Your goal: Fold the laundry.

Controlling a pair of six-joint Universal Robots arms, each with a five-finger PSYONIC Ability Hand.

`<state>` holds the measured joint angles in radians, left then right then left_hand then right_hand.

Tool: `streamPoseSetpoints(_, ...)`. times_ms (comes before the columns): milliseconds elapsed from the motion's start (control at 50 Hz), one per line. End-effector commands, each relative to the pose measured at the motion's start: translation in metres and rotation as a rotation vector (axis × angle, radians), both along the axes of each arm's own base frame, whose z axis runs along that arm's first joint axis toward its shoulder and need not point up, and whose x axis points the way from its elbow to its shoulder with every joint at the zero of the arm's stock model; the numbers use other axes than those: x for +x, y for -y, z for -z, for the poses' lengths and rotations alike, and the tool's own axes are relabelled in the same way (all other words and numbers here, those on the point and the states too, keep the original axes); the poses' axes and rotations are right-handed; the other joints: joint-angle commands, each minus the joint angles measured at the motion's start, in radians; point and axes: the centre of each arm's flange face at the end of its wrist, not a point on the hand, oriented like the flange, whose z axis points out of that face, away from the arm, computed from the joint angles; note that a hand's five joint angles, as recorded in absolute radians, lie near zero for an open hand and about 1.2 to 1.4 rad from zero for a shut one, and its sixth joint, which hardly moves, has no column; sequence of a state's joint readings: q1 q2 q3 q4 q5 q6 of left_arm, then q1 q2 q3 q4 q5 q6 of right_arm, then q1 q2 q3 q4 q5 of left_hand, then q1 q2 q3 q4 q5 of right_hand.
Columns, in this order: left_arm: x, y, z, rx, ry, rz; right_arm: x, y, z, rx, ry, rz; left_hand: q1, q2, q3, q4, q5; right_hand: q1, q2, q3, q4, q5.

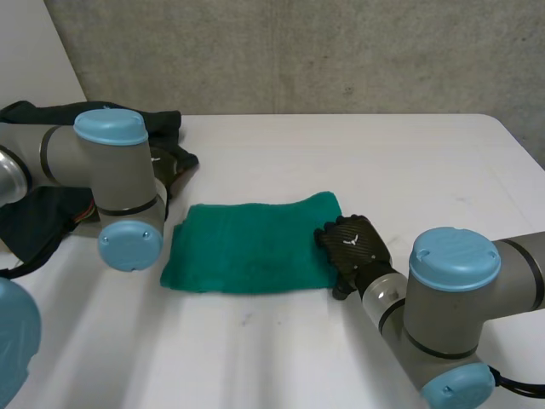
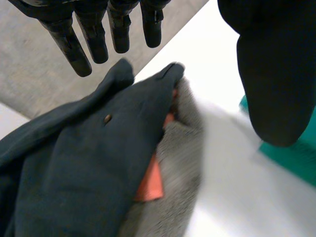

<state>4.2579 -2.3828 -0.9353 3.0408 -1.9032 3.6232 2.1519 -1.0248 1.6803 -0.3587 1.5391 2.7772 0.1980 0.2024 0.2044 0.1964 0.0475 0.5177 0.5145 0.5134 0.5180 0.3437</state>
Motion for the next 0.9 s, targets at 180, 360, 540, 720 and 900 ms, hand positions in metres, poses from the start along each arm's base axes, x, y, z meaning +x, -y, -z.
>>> streamPoseSetpoints(180,-0.014,-0.035,-0.026,-0.053,-0.060,0.110,-0.008,0.020,0.007,-0.066,-0.045,0.069,-0.023,-0.028,-0.030,-0.022,-0.047,0.879,0.882,0.883,0.878,0.878)
streamPoseSetpoints(360,-0.009,-0.046,-0.042,-0.073,-0.078,0.130,-0.037,0.024,-0.033,-0.211,-0.115,0.206,-0.023,-0.028,-0.030,-0.022,-0.047,0.879,0.882,0.883,0.878,0.878)
streamPoseSetpoints(540,0.017,-0.052,-0.061,-0.085,-0.108,0.107,0.015,0.004,-0.062,-0.628,-0.264,0.046,-0.023,-0.028,-0.030,-0.022,-0.047,0.879,0.882,0.883,0.878,0.878)
streamPoseSetpoints(720,0.049,-0.058,-0.085,-0.116,-0.182,0.054,0.089,-0.080,-0.020,-0.889,-0.174,-0.559,-0.023,-0.028,-0.030,-0.022,-0.047,0.879,0.882,0.883,0.878,0.878)
streamPoseSetpoints(900,0.043,-0.072,-0.087,-0.095,-0.222,0.141,0.078,-0.063,-0.026,-0.730,-0.113,-0.558,-0.023,-0.028,-0.030,-0.022,-0.047,-0.343,-0.340,-0.339,-0.343,-0.344)
